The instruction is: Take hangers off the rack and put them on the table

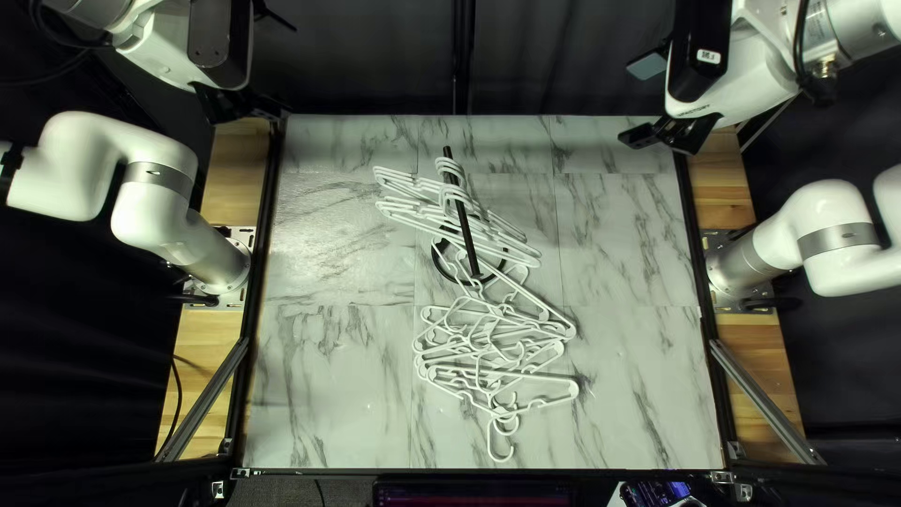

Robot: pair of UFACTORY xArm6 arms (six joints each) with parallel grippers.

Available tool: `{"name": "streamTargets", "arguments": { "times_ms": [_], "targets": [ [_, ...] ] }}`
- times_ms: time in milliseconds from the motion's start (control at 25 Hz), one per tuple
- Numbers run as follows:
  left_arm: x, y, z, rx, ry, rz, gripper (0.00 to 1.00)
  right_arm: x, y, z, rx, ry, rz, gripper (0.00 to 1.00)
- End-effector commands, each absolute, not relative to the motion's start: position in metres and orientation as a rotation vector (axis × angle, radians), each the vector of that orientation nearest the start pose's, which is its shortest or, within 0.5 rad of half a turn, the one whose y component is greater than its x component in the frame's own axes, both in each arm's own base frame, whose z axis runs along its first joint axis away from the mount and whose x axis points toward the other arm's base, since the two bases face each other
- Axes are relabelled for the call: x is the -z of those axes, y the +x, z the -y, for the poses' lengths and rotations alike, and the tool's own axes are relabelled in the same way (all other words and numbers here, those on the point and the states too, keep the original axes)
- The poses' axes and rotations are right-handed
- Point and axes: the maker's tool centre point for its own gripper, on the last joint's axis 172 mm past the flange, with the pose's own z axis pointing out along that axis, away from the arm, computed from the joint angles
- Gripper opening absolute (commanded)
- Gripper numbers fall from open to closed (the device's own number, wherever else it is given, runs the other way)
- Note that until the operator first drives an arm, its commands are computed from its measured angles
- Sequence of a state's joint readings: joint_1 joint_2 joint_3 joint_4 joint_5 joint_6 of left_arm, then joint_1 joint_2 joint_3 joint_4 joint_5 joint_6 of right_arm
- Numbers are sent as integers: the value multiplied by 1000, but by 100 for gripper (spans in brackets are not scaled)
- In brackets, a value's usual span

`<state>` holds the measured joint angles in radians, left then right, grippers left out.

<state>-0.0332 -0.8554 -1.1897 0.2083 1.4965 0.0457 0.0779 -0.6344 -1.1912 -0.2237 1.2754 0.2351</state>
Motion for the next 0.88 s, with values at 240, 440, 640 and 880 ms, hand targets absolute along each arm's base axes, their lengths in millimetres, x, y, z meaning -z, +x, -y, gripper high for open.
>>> {"name": "streamTargets", "arguments": {
  "times_ms": [240,440,640,880],
  "targets": [
    [-535,294,-45,793,-2824,-51,100,-505,393,22,933,-3133,-239,100],
    [-535,294,-45,793,-2824,-51,100,-505,393,22,933,-3133,-239,100],
    [-535,294,-45,793,-2824,-51,100,-506,390,20,933,-3137,-228,100],
    [-535,294,-45,793,-2824,-51,100,-441,417,-25,720,-3204,-273,100]
  ]
}}
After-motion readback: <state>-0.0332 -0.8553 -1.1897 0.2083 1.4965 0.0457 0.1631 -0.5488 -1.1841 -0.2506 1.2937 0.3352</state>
